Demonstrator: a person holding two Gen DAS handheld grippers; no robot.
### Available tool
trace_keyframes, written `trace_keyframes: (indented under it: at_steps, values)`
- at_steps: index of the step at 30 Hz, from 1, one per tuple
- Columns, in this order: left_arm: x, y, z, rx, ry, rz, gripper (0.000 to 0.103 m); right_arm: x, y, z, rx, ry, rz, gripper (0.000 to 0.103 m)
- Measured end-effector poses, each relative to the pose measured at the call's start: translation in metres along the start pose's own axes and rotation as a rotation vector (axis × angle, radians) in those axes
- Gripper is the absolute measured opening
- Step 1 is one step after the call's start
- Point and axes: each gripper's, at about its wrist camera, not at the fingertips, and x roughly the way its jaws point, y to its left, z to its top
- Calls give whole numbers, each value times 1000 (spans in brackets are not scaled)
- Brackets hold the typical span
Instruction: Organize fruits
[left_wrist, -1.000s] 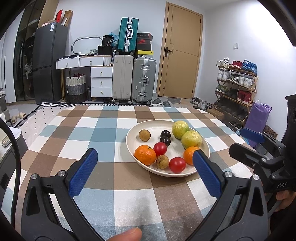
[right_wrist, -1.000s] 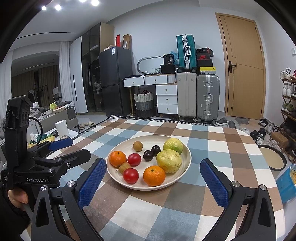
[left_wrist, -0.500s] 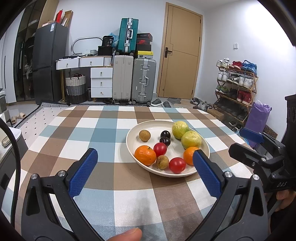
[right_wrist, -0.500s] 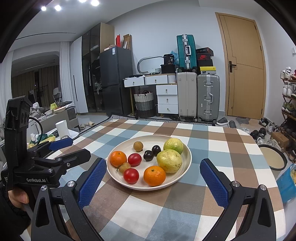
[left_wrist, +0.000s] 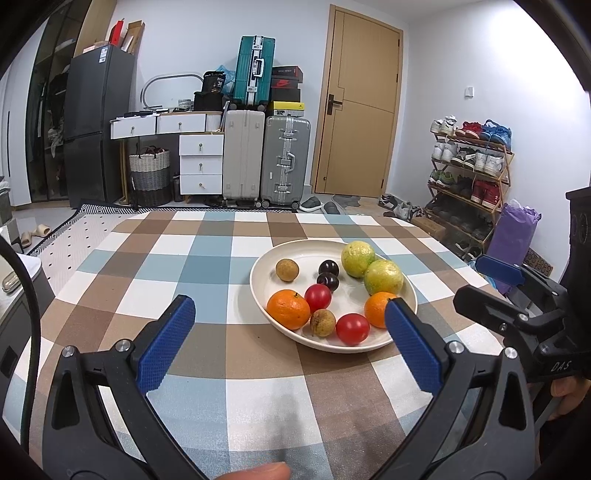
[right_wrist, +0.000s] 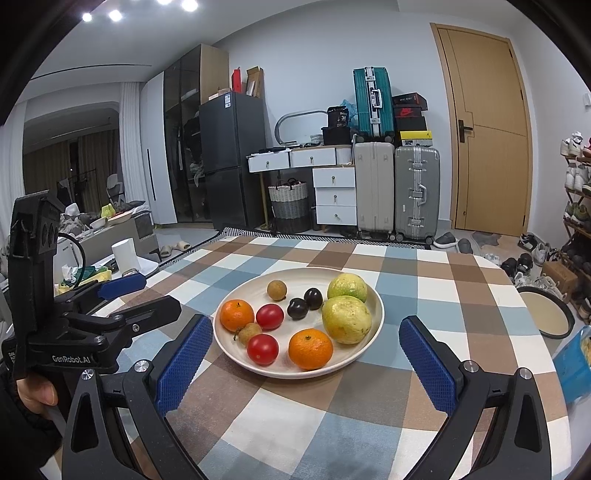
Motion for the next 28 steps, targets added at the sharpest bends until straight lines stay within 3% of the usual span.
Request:
trace_keyframes:
  at_steps: [28]
  values:
    - [0,-3,1,-1,-6,-4,103,2,5,-2,-11,5,9,103]
